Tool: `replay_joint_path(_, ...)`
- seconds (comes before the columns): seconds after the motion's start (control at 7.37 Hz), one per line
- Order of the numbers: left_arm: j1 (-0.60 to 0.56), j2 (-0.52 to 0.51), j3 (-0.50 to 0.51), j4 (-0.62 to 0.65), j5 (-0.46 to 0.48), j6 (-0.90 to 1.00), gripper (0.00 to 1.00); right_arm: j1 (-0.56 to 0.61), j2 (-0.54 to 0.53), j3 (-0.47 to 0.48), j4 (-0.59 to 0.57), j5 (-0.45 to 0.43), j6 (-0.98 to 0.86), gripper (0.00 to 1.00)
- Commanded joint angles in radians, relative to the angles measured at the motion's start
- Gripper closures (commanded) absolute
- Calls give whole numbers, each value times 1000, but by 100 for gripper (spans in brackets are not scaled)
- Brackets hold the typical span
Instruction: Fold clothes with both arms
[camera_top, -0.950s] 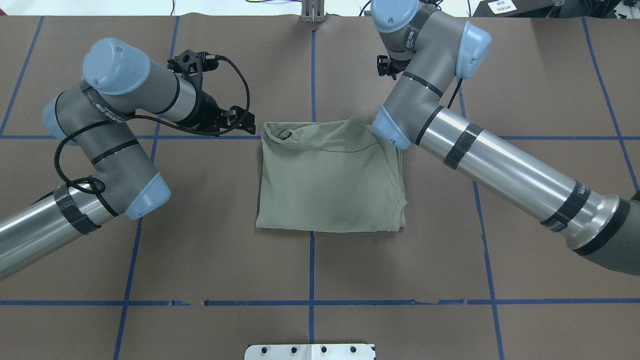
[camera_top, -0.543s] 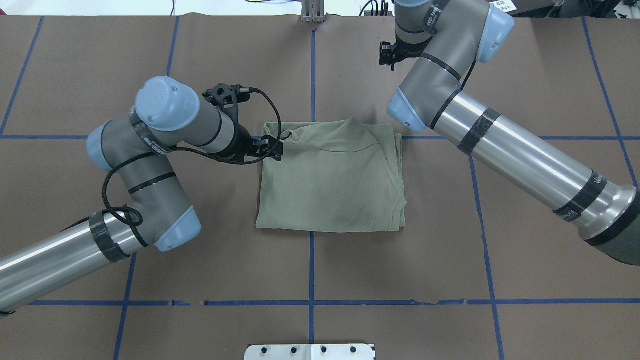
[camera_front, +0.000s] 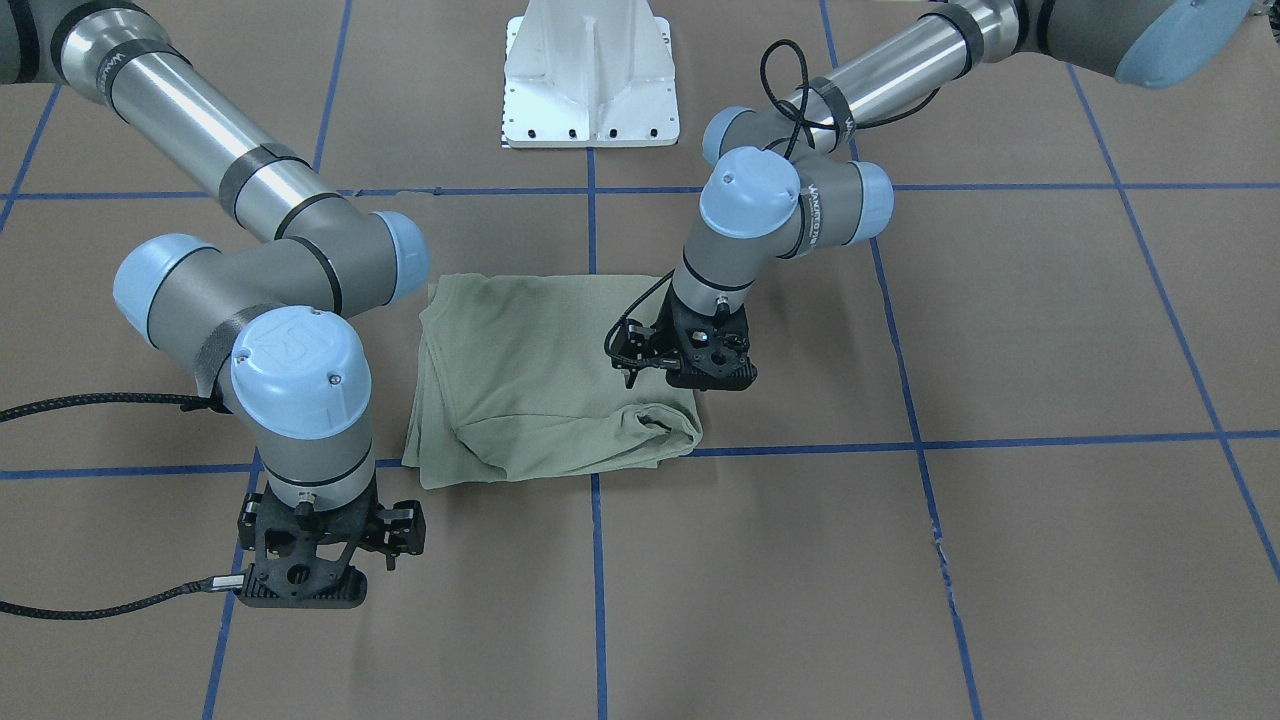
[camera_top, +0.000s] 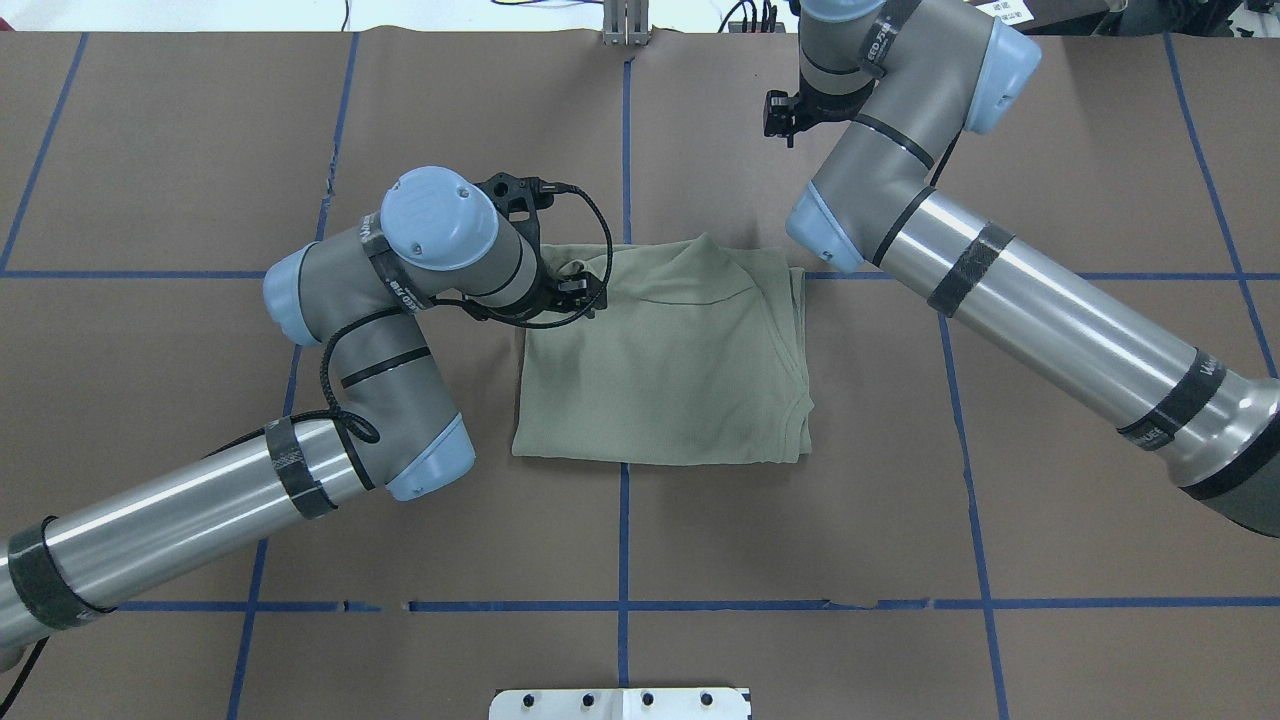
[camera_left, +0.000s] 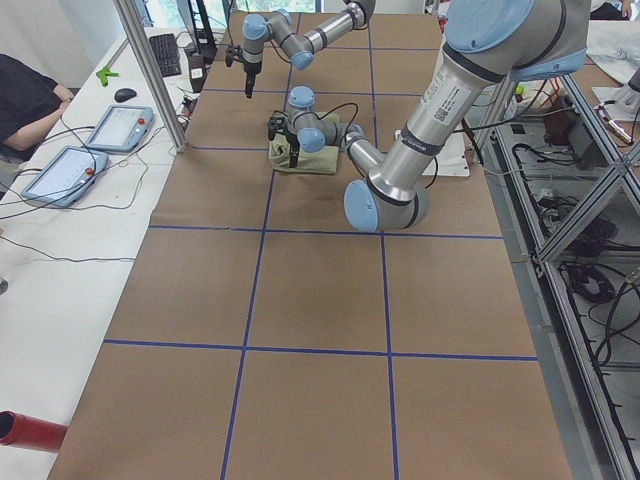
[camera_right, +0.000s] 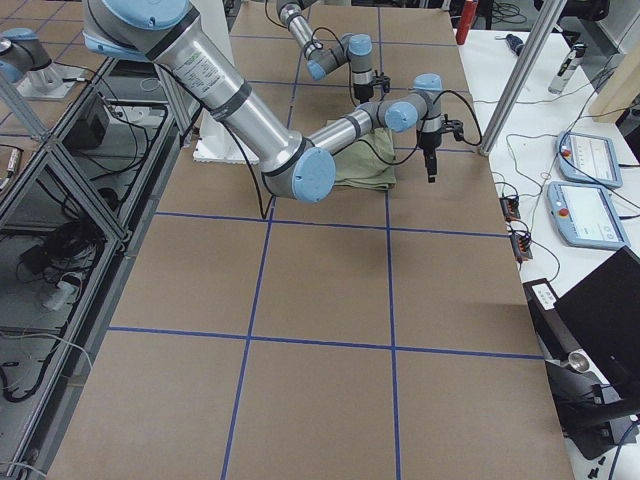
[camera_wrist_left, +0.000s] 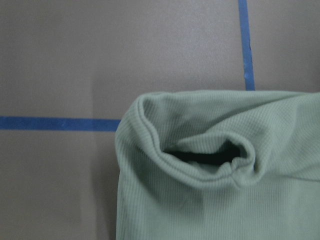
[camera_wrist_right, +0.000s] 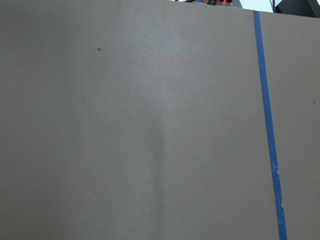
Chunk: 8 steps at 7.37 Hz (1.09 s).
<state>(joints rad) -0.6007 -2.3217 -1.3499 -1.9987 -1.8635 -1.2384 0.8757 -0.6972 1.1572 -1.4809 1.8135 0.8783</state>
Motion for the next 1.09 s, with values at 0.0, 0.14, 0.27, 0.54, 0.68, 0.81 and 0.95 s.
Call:
replay_joint_path(0.0, -2, -30, 58, 1, 70, 8, 0, 0, -1, 1, 1, 6, 1, 0)
replay_joint_path(0.14, -19, -36, 84, 0, 76, 10, 0, 0, -1, 1, 1, 6, 1, 0)
replay_joint_path(0.27, -52, -69, 125, 0, 75, 8, 0, 0, -1, 1, 1, 6, 1, 0)
replay_joint_path(0.54, -124, -161, 289, -3, 75, -3, 0, -1, -4, 1, 2, 6, 1, 0)
replay_joint_path(0.68, -145, -168, 335, -8, 76, 5, 0, 0, -8, 1, 1, 6, 2, 0)
replay_joint_path(0.81, -169, -169, 340, -14, 76, 23, 0, -1, -13, 1, 2, 6, 1, 0)
replay_joint_path(0.95, -194, -169, 319, -9, 64, 81, 0, 0, -15, 1, 2, 32, 1, 0)
